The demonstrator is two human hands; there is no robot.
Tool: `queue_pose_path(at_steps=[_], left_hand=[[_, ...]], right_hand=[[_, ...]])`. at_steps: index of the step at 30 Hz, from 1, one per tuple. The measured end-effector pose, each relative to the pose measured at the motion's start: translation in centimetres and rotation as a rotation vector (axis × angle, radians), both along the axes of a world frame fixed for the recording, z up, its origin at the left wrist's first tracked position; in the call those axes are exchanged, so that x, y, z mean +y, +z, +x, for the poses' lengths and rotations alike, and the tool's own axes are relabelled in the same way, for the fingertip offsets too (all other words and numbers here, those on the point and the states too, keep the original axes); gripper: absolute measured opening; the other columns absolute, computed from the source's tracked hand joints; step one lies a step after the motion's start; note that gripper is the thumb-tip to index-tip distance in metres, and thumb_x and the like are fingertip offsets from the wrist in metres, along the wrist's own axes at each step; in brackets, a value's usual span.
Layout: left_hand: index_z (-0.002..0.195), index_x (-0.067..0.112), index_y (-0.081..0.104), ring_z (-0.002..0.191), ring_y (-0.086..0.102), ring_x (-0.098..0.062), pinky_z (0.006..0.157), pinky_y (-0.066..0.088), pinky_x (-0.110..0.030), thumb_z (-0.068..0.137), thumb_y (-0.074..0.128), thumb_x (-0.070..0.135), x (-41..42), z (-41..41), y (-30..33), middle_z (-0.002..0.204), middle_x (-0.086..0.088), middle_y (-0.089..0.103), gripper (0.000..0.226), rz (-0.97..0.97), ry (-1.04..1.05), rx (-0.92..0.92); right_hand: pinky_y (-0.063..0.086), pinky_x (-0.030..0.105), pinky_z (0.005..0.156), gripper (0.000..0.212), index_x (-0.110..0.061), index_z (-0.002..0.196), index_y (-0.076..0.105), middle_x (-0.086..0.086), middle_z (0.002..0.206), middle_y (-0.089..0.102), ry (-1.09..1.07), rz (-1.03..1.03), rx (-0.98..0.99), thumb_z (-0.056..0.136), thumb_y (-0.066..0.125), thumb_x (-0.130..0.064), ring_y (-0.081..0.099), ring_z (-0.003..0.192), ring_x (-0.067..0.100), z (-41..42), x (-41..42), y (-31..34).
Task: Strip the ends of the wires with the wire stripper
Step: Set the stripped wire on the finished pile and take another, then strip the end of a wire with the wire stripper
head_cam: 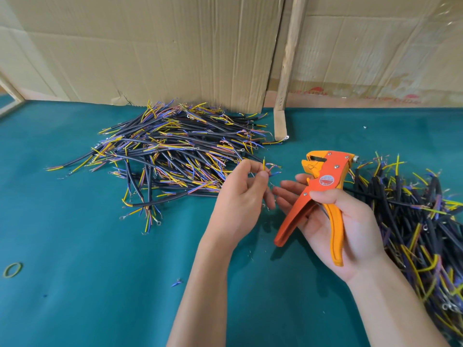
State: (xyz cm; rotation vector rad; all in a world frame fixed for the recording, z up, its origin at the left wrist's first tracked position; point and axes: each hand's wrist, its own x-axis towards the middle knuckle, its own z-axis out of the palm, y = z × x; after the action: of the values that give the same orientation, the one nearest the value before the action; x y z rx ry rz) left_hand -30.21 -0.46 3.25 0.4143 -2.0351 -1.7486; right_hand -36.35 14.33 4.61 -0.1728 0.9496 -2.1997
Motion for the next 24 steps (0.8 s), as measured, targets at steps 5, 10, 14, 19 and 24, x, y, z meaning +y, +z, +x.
queue_pose_path(at_steps=[5, 10, 14, 19, 24], left_hand=[[0.09, 0.019, 0.051, 0.042, 0.034, -0.011, 0.046, 0.029, -0.022, 0.106, 0.043, 0.019, -0.4, 0.2, 0.0, 0.059, 0.001, 0.062, 0.018, -0.023, 0.098, 0.027], [0.091, 0.019, 0.053, 0.05, 0.043, -0.014, 0.052, 0.037, -0.03, 0.106, 0.045, 0.017, -0.6, 0.2, 0.1, 0.057, 0.008, 0.058, 0.017, -0.106, 0.182, 0.052], [0.09, 0.019, 0.053, 0.057, 0.058, -0.015, 0.059, 0.046, -0.026, 0.105, 0.046, 0.017, -0.6, 0.3, 0.2, 0.056, 0.013, 0.056, 0.017, -0.168, 0.216, 0.053], [0.091, 0.021, 0.052, 0.067, 0.067, -0.031, 0.073, 0.055, -0.055, 0.095, 0.043, 0.033, -0.5, 0.3, 0.4, 0.056, 0.012, 0.053, 0.016, -0.161, 0.183, 0.06], [0.088, 0.023, 0.051, 0.07, 0.068, -0.037, 0.073, 0.055, -0.057, 0.093, 0.044, 0.034, -0.4, 0.3, 0.6, 0.058, 0.009, 0.053, 0.014, -0.144, 0.172, 0.045]], right_hand=[[0.058, 0.06, 0.085, 0.049, 0.001, 0.127, 0.062, 0.031, 0.113, 0.068, 0.114, 0.053, 0.035, 0.078, 0.062, -0.002, 0.066, 0.111, 0.052, 0.1, 0.4, -0.1], [0.056, 0.061, 0.079, 0.049, -0.008, 0.13, 0.067, 0.023, 0.089, 0.066, 0.339, 0.135, 0.102, 0.081, 0.07, -0.018, 0.069, 0.085, 0.042, 0.6, 0.2, 0.0], [0.058, 0.052, 0.07, 0.044, -0.008, 0.124, 0.07, 0.022, 0.082, 0.064, 0.368, 0.203, 0.14, 0.081, 0.072, -0.016, 0.067, 0.071, 0.037, 1.0, -0.2, 0.1], [0.057, 0.049, 0.067, 0.043, -0.005, 0.122, 0.069, 0.021, 0.08, 0.062, 0.376, 0.237, 0.172, 0.079, 0.073, -0.01, 0.064, 0.068, 0.038, 1.2, -0.1, 0.1], [0.055, 0.045, 0.058, 0.038, -0.002, 0.117, 0.07, 0.019, 0.074, 0.057, 0.35, 0.24, 0.167, 0.08, 0.071, -0.01, 0.059, 0.06, 0.035, 1.4, -0.1, 0.2]])
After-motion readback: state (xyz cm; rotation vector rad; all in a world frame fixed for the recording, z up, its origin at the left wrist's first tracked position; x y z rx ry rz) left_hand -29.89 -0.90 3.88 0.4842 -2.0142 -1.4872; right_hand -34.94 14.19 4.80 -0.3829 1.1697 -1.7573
